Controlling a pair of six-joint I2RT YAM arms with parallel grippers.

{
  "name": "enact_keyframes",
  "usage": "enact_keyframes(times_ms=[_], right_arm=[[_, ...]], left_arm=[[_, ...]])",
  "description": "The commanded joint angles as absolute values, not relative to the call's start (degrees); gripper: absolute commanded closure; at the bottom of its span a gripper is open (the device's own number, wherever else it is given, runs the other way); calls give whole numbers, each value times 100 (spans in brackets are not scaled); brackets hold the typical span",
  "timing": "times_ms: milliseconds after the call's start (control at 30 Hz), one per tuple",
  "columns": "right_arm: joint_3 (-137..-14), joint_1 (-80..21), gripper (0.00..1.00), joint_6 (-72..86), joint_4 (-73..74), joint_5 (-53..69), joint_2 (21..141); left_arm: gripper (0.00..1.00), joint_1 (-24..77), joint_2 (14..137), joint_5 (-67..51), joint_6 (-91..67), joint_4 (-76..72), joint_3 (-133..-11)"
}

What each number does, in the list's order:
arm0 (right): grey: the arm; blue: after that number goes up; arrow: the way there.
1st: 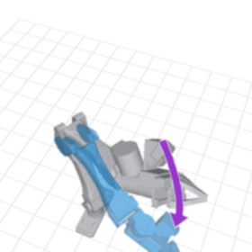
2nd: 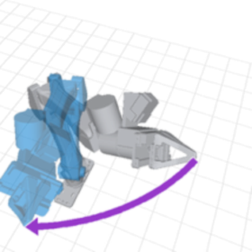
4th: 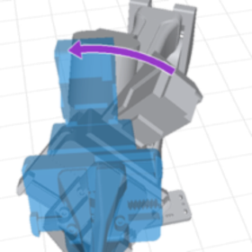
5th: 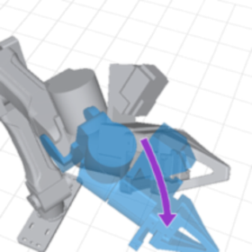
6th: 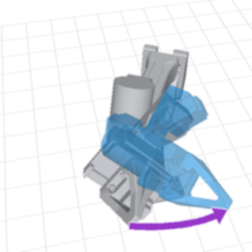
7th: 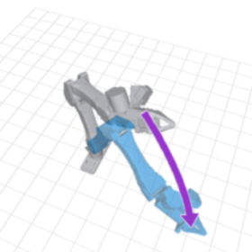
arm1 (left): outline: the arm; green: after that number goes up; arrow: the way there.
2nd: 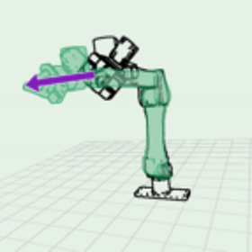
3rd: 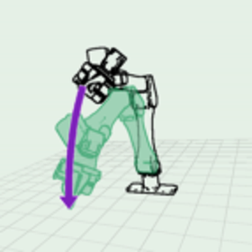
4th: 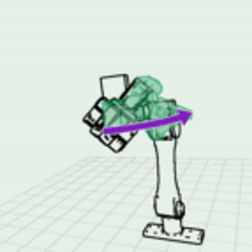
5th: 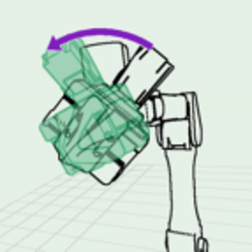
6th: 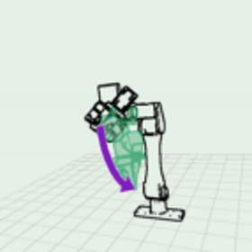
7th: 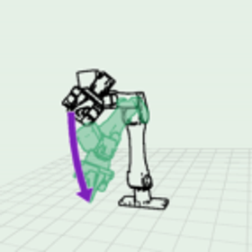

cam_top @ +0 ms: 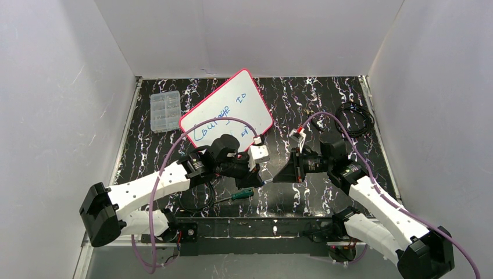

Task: Write a sentence on the whiteboard
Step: Close the whiteboard marker at the center of the board.

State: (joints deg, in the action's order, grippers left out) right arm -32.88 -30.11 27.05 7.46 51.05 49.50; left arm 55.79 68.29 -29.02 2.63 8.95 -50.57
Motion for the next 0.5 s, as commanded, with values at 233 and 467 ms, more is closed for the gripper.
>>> enact_keyframes(times_ms=[233, 467], right_arm=[[-3464, -3270, 99, 2699, 1382, 2088, 4819], [-3107, -3261, 99, 2819, 267, 1010, 5439]], left_arm=[[51, 5539, 6490, -2044, 61, 625, -5233], [7, 4851, 5824, -1653, -681, 1220, -5004]])
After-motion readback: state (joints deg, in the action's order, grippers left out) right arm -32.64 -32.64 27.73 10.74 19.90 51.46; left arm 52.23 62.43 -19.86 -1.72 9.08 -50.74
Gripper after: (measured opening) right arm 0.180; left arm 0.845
